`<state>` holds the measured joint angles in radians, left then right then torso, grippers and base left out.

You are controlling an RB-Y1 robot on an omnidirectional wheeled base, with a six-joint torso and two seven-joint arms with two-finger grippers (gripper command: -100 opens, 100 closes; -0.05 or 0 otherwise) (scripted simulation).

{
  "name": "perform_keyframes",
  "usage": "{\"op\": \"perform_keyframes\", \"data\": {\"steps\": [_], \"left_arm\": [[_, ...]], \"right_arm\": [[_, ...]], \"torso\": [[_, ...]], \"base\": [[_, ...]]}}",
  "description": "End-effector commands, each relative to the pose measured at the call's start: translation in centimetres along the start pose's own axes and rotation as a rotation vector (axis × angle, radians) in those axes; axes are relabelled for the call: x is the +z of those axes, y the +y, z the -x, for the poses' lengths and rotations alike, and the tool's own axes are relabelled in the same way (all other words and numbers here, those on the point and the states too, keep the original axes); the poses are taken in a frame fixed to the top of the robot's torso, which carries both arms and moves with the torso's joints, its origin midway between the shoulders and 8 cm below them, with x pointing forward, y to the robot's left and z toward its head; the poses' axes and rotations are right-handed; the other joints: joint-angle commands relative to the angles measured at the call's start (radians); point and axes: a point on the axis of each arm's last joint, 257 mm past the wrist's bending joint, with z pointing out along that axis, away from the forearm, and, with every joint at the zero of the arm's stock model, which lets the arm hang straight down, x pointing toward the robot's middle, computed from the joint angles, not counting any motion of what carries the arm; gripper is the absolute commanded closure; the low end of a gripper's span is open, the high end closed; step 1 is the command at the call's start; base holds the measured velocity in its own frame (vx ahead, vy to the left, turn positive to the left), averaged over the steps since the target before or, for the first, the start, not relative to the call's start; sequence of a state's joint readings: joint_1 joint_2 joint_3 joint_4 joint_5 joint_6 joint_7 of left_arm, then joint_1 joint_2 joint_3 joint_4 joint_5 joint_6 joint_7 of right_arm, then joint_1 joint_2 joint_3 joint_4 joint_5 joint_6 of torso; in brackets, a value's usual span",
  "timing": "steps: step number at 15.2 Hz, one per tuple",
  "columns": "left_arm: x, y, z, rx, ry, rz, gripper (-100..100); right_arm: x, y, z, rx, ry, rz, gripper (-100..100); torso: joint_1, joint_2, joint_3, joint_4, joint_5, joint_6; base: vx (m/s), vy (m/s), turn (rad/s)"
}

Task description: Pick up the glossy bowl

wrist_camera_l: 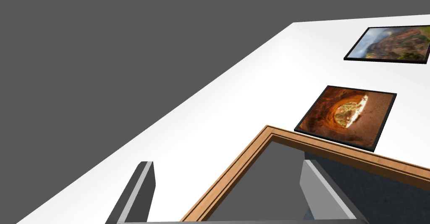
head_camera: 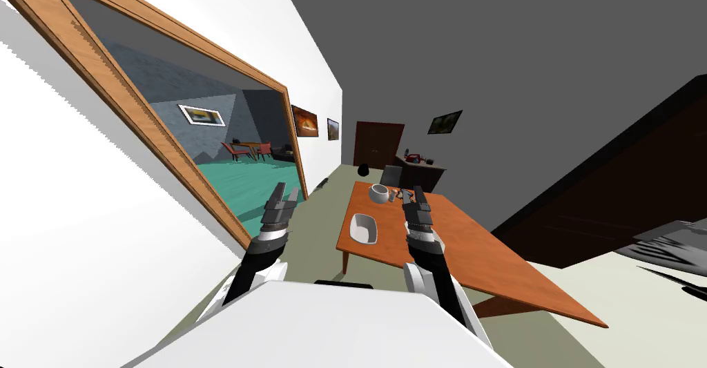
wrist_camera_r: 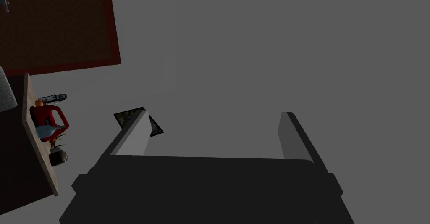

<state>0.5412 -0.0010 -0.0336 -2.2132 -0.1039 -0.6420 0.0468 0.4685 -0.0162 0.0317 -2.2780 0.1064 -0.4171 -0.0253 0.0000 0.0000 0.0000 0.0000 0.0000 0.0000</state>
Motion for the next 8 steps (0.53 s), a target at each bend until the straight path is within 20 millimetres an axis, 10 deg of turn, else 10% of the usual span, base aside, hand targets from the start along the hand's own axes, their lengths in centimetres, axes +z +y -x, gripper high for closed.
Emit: {"op": "perform_keyframes", "data": {"steps": [1, 8], "left_arm": [[0.0, 0.0, 0.0, 0.0, 0.0, 0.0, 0], [0.0, 0.0, 0.0, 0.0, 0.0, 0.0, 0]], "right_arm": [[-0.2, -0.4, -0.5, -0.023, 0.033, -0.009, -100], [-1.9, -3.5, -3.0, -0.163, 0.201, -0.079, -100]], "torso": [[0.0, 0.0, 0.0, 0.0, 0.0, 0.0], [0.007, 0.006, 0.003, 0.001, 0.001, 0.0]], "base": [[-0.037, 0.019, 0.0], [-0.085, 0.079, 0.026]]}}
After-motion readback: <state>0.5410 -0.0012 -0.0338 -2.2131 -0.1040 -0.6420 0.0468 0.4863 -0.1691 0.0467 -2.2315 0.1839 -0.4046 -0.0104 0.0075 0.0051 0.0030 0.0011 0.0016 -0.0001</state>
